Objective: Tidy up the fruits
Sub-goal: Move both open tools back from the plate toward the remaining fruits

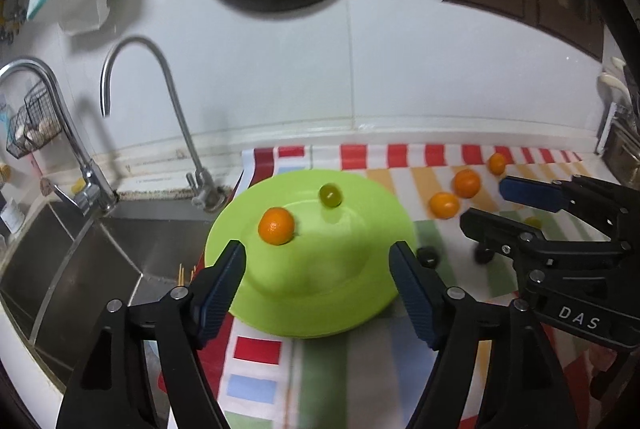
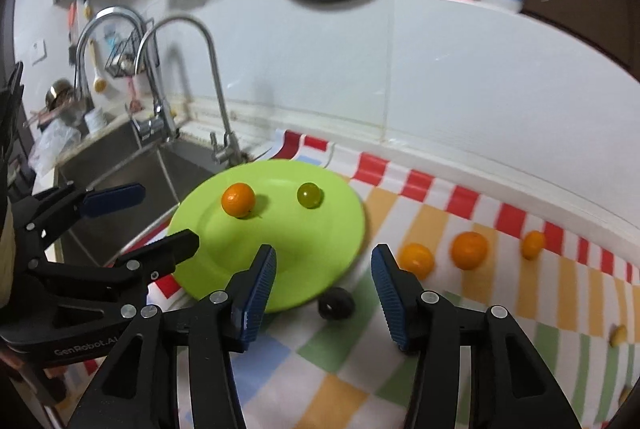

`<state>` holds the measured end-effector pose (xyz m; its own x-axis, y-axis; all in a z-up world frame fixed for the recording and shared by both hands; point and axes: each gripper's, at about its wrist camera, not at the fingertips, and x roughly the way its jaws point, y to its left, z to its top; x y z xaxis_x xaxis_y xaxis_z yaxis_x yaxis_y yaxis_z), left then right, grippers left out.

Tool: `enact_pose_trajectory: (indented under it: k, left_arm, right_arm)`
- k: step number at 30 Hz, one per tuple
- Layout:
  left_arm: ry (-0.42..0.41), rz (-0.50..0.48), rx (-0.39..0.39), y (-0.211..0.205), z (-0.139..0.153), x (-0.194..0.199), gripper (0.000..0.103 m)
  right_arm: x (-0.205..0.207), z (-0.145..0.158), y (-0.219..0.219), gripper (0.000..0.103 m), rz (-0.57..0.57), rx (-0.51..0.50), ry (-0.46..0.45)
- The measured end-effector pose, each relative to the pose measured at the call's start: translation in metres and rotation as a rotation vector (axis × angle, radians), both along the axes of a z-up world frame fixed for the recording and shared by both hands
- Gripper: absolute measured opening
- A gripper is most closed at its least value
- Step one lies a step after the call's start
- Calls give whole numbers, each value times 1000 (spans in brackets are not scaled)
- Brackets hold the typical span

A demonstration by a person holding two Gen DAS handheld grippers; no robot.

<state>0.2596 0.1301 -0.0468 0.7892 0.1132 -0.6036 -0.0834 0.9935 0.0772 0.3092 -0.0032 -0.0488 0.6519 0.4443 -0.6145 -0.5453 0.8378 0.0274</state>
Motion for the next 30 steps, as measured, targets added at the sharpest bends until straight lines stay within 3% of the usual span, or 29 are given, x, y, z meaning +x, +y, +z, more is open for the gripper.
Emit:
enact_pose_trajectory:
  k: [3,5,10,17,26,30]
  left_arm:
    - [-23,-12,11,-16,9,-8,80]
    - [-57,-12,29,-26,15,-15,89]
    - [-105,-63,6,-51,27,-27,101]
    - [-120,-126,-25,-82,32,-34,102]
    - [-148,-181,37,-113,25,-39,102]
    - [-141,-211,25,-120,15,-35,102]
  right_arm:
    - [-11,10,-22,57,-52,24,-9]
    - [-17,16,-37,57,-78,43,-6]
    - [-34,25,-70,57,-160,47,-27]
    - [-53,32,-108,62,-249,46,-66]
    - [-74,37,-142,67,-332,0,-140]
    - [-75,30,-149,67,-338,-7,-132]
